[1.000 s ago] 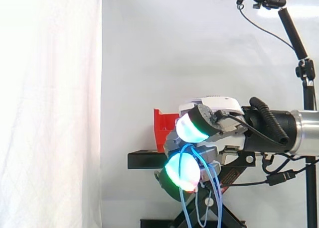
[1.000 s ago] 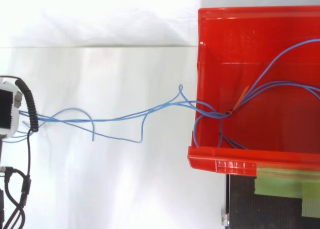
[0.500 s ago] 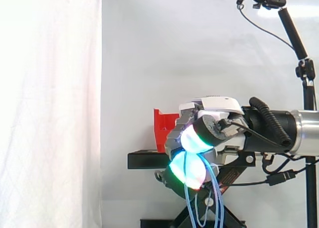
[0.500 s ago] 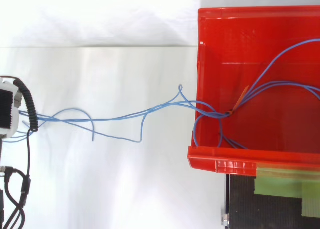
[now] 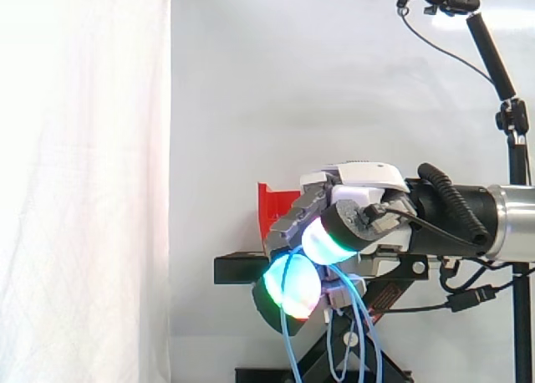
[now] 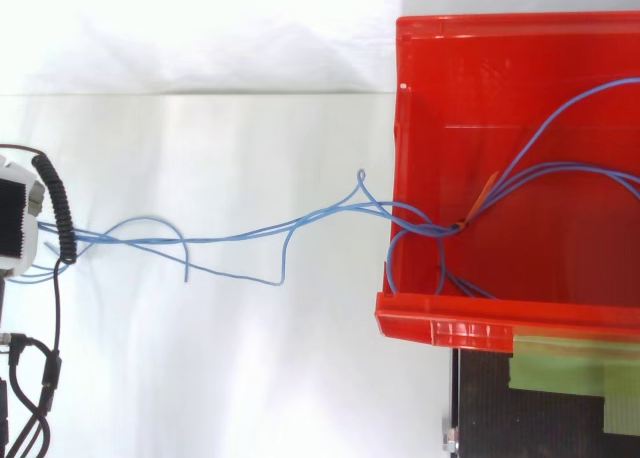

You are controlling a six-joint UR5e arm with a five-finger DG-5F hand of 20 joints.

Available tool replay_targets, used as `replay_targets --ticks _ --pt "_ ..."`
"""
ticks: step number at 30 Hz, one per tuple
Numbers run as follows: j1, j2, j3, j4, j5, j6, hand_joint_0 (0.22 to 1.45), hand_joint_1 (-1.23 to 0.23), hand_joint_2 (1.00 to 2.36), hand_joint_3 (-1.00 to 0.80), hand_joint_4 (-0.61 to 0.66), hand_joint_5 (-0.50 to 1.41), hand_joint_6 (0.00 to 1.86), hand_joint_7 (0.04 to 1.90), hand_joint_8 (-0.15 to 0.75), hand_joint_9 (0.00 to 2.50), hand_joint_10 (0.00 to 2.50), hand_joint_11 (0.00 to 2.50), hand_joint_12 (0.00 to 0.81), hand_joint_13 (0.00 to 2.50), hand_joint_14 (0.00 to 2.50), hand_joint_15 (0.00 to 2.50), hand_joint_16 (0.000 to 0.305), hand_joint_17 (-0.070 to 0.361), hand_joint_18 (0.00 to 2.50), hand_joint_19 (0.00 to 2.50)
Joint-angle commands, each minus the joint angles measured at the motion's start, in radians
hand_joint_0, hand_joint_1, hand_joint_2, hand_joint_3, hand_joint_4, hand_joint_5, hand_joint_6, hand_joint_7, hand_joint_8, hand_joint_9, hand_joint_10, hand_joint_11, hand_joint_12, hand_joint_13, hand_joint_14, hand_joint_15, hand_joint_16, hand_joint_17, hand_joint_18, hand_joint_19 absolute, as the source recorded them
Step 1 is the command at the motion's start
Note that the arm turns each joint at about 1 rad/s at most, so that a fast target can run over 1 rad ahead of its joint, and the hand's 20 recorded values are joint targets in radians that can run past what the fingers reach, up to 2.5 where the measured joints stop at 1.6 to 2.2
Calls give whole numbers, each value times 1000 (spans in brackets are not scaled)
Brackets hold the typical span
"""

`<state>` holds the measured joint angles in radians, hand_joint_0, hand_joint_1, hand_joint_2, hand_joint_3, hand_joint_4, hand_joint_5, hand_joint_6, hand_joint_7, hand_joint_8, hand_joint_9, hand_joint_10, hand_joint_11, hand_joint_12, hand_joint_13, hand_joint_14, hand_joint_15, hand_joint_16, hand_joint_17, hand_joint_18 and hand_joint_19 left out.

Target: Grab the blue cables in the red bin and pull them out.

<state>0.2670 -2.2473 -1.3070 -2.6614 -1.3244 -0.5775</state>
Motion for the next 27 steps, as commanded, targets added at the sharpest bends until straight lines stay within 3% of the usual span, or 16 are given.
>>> replay_targets --ticks 1,14,27 --pt "0 0 0 0 1 0 837 -892 1000 -1000 212 973 11 742 232 1142 725 1828 319 1357 251 1716 45 100 932 1187" --pt "0 0 0 0 -1 0 694 -639 1000 -1000 251 1047 14 722 269 1196 788 1745 356 1373 371 1611 52 117 997 1151" --pt "0 0 0 0 -1 0 666 -666 1000 -1000 257 1192 13 774 260 1307 707 1807 372 1428 329 1628 53 119 1048 1131"
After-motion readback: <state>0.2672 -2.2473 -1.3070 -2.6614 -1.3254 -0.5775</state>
